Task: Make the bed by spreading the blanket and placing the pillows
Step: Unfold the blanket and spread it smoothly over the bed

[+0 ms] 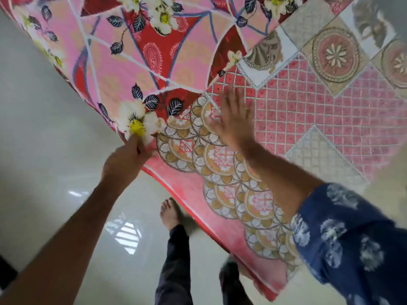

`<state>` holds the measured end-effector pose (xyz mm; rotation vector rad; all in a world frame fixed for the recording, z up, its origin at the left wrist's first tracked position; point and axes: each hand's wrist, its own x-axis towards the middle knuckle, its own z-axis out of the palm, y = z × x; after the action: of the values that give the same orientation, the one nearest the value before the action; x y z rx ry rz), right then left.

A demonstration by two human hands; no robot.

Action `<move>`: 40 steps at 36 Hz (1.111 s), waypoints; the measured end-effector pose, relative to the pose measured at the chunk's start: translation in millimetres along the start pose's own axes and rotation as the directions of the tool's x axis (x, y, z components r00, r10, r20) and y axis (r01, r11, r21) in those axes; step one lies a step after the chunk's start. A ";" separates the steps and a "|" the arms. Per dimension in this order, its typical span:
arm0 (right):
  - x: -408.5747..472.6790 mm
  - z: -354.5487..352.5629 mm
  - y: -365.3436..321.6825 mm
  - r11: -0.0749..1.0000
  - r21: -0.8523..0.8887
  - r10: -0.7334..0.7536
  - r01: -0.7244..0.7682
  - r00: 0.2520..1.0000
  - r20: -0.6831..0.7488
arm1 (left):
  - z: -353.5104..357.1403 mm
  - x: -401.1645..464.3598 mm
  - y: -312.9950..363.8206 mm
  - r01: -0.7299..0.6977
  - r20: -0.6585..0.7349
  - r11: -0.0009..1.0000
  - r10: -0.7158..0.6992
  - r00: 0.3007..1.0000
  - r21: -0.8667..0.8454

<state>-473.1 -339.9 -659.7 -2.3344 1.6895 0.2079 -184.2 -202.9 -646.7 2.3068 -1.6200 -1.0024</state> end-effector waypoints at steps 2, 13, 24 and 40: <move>-30.0 15.4 -37.4 0.988 -0.052 -0.143 0.143 0.990 -0.005 | 0.6 -4.4 -7.9 0.015 0.099 0.990 -0.001 0.995 -0.143; -155.1 61.0 -99.4 0.726 -0.202 -0.652 0.657 0.752 0.102 | -5.5 -12.3 -50.4 -0.038 0.104 0.986 0.055 0.993 -0.162; -285.9 60.5 6.7 0.987 0.069 0.141 -0.147 0.986 0.092 | -3.5 -11.5 -48.4 -0.028 0.037 0.999 0.028 0.999 0.014; -452.2 83.3 6.5 0.961 0.127 0.244 -0.246 0.969 0.031 | 78.1 -123.4 101.0 -0.898 0.652 0.089 0.658 0.377 0.430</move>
<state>-619.9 94.3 -622.5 -2.0240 1.9213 0.1546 -333.4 -116.0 -604.9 0.8643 -3.3347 -0.3322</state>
